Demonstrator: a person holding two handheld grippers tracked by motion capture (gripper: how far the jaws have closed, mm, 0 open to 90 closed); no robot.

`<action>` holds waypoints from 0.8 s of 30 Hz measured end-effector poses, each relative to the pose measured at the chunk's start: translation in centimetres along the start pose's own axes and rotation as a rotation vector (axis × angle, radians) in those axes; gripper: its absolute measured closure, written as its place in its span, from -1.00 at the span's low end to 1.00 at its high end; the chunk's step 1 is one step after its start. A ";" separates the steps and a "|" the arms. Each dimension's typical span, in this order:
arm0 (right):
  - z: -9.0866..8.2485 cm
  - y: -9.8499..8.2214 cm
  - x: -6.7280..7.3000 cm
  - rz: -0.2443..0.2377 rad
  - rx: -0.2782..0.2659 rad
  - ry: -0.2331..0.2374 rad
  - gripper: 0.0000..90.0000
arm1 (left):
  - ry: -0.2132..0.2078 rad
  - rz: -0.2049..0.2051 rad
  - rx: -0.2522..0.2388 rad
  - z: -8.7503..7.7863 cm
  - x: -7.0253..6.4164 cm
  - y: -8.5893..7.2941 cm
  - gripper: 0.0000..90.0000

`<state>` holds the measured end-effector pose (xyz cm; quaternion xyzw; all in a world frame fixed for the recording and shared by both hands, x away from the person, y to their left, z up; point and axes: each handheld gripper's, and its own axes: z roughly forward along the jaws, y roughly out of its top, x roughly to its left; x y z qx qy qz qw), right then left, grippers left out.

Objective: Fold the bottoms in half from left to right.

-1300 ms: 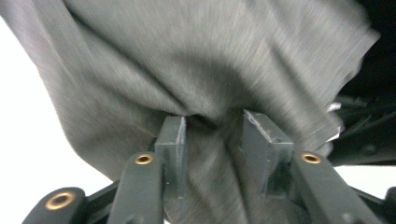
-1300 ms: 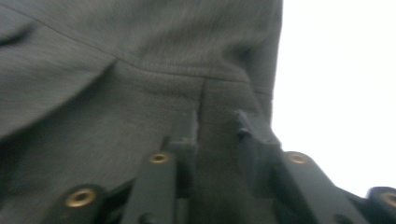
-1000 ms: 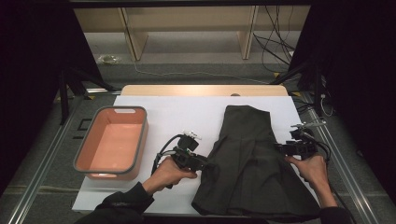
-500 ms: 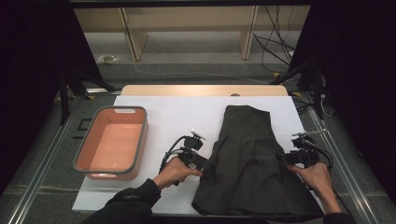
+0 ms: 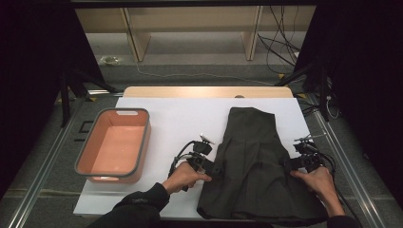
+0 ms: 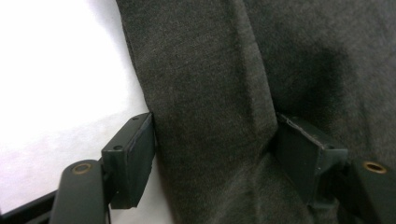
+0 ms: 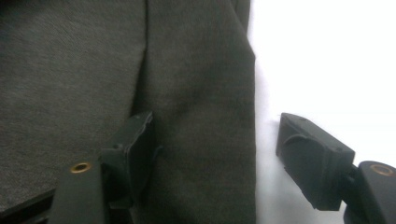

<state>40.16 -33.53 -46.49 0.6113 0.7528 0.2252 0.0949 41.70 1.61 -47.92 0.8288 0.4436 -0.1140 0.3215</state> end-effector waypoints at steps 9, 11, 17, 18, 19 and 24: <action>-0.1 -0.3 0.9 -0.003 0.019 0.031 0.06 | -0.073 -0.019 -0.024 0.7 -0.2 0.1 0.22; -0.1 -0.4 1.1 -0.002 0.024 0.026 0.18 | -0.083 -0.038 -0.044 0.6 -0.1 0.0 0.52; -0.2 -0.7 1.4 0.034 0.019 0.062 0.71 | -0.131 -0.057 -0.072 -0.1 0.2 -0.2 0.80; -0.2 -0.7 1.4 0.034 0.019 0.062 0.71 | -0.131 -0.057 -0.072 -0.1 0.2 -0.2 0.80; -0.3 -0.7 1.5 0.045 0.020 0.080 0.77 | -0.134 -0.054 -0.077 -0.2 0.1 -0.2 0.81; -0.4 -0.8 1.7 0.073 0.010 0.106 0.81 | -0.135 -0.031 -0.105 -1.4 -0.1 -0.3 0.81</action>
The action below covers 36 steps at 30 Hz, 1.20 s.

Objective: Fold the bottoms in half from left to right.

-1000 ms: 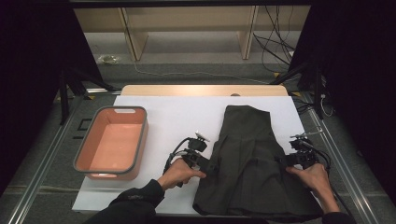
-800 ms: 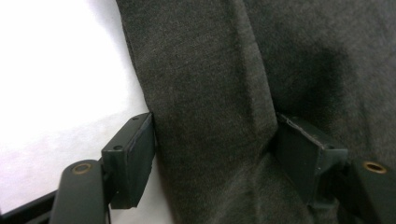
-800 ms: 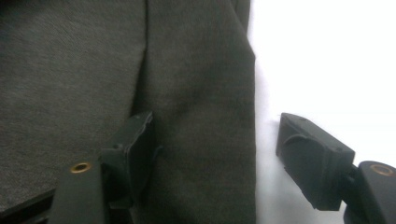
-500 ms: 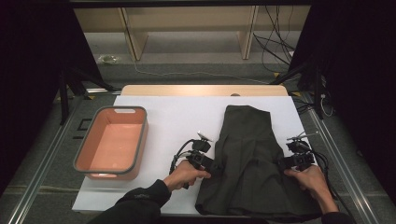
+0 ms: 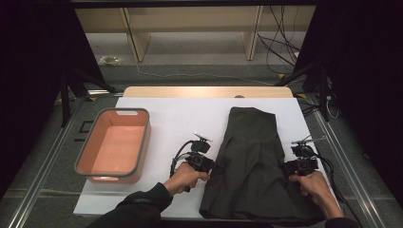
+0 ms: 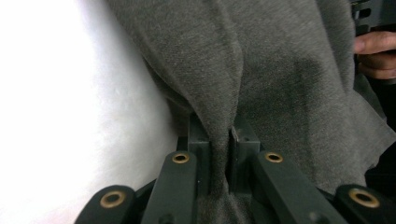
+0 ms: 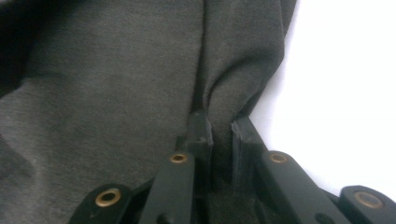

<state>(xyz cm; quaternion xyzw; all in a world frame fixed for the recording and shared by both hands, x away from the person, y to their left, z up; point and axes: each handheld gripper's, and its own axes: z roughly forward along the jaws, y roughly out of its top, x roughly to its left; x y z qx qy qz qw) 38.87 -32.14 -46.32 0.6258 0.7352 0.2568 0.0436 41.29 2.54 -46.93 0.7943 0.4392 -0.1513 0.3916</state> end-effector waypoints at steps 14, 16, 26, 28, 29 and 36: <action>0.0 -0.6 3.0 0.013 -0.011 0.067 0.83 | -0.030 0.004 -0.026 -3.9 0.6 -1.0 0.82; 0.0 -0.6 3.6 0.008 -0.013 0.073 0.83 | -0.031 0.002 -0.029 -4.6 0.8 -1.3 0.82; 0.9 -0.6 6.8 -0.007 -0.016 0.118 0.83 | -0.034 -0.032 -0.055 -8.1 2.5 -2.6 0.82; 1.0 -0.5 7.5 -0.004 -0.017 0.128 0.83 | -0.030 -0.042 -0.062 -8.8 3.0 -2.8 0.82; 1.2 -0.5 8.0 -0.004 -0.024 0.146 0.83 | -0.027 -0.049 -0.070 -9.4 3.3 -3.1 0.82; 1.2 -0.5 9.0 -0.019 -0.034 0.149 0.83 | -0.006 -0.047 -0.053 -9.7 3.8 -3.9 0.80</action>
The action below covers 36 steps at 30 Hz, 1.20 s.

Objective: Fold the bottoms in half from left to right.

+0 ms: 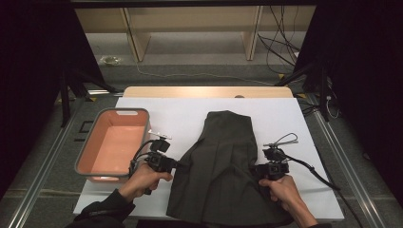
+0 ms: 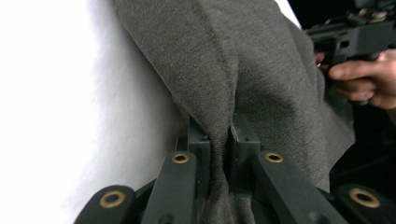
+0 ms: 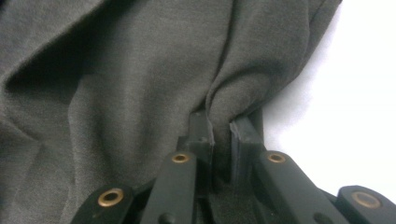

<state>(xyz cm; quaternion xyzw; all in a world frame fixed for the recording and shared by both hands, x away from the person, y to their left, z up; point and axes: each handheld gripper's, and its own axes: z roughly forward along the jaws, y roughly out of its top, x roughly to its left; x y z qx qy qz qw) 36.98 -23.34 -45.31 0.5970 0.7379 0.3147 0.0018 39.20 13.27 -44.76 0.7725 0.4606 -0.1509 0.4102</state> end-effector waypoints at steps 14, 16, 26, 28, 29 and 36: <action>-0.2 -0.5 -0.8 -0.131 0.070 -0.177 0.79 | 0.061 0.063 0.160 3.3 -0.4 -1.6 0.73; -0.1 -0.4 -0.8 -0.136 0.083 -0.180 0.66 | 0.063 0.063 0.163 3.4 -0.3 -1.6 0.73; -1.4 4.0 -1.9 -0.142 -0.070 -0.132 0.01 | 0.065 0.067 0.167 3.4 -0.4 -1.5 0.70; -1.3 5.1 -1.8 -0.143 -0.086 -0.125 -0.01 | 0.066 0.068 0.167 3.4 -0.4 -1.4 0.69; -1.1 5.6 -1.7 -0.145 -0.094 -0.126 -0.01 | 0.066 0.069 0.167 3.4 -0.4 -1.4 0.69; 1.8 8.5 -1.3 -0.151 -0.061 -0.120 -0.04 | 0.068 0.077 0.166 3.3 -0.4 -1.3 0.62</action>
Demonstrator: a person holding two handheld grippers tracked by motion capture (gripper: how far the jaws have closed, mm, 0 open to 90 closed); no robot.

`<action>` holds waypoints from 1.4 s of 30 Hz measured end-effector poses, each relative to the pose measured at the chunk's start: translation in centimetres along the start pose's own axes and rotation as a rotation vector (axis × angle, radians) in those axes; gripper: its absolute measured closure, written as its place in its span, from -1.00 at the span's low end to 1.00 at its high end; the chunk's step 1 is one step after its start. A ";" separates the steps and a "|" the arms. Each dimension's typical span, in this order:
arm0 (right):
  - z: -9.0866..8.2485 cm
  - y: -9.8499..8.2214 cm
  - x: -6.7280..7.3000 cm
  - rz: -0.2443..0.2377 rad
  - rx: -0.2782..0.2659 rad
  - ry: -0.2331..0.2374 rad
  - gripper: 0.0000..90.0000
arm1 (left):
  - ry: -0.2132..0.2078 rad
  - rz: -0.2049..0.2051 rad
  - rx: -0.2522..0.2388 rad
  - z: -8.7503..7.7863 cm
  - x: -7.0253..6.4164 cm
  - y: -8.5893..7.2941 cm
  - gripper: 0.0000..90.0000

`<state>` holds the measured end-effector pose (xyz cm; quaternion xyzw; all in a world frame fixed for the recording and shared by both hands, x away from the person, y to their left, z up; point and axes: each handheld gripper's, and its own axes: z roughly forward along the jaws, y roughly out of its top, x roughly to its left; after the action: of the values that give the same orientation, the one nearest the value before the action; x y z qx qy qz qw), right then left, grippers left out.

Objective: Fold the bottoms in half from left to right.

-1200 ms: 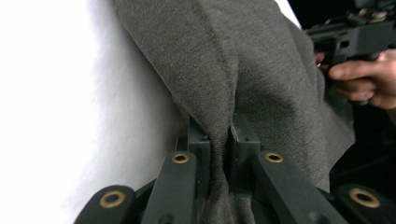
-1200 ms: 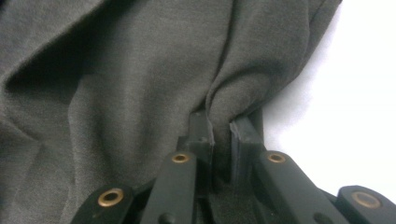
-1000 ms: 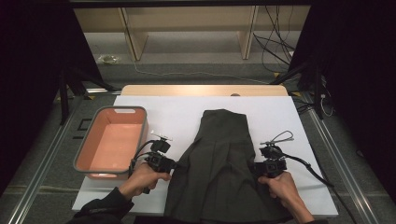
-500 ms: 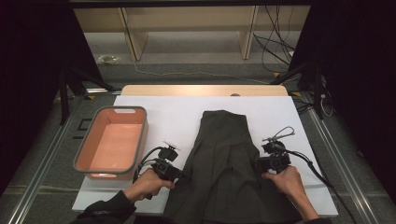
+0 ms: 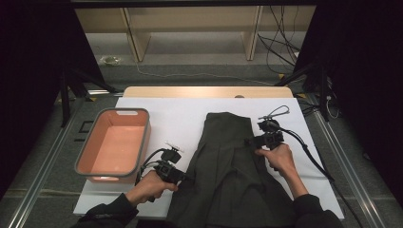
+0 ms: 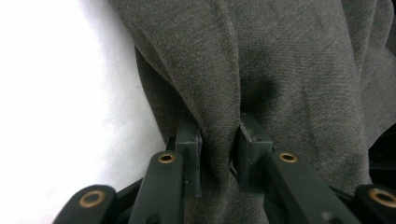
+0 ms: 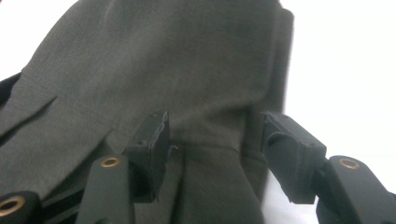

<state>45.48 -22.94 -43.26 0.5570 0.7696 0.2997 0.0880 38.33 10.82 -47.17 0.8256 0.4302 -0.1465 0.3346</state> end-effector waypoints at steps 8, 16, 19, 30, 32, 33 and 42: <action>2.6 0.1 -0.4 0.019 0.107 0.019 0.22 | -0.004 0.005 0.001 0.0 -0.1 0.0 0.59; 2.6 0.3 -0.4 0.033 0.096 0.041 0.87 | -0.008 0.009 0.005 0.0 -0.2 0.1 0.57; 2.0 0.5 -0.6 0.033 0.059 0.020 0.91 | -0.015 0.009 0.005 0.1 -0.3 0.1 0.57; 1.1 1.0 -1.2 0.018 0.001 -0.080 0.92 | -0.046 0.047 0.030 0.8 -1.2 0.0 0.83; 1.7 0.7 -1.2 0.011 0.024 -0.094 0.91 | -0.047 0.053 0.038 0.9 -1.2 -0.1 0.85; 2.1 0.6 -1.2 0.003 0.033 -0.104 0.89 | -0.046 0.055 0.041 1.0 -1.2 -0.1 0.87; 2.3 0.1 -1.6 0.007 0.075 -0.077 0.71 | -0.034 0.058 0.064 0.7 -0.8 -0.1 0.89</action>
<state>47.22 -23.50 -45.36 0.5737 0.7743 0.2495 0.0955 37.79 9.85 -47.32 0.8454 0.3953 -0.1643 0.3195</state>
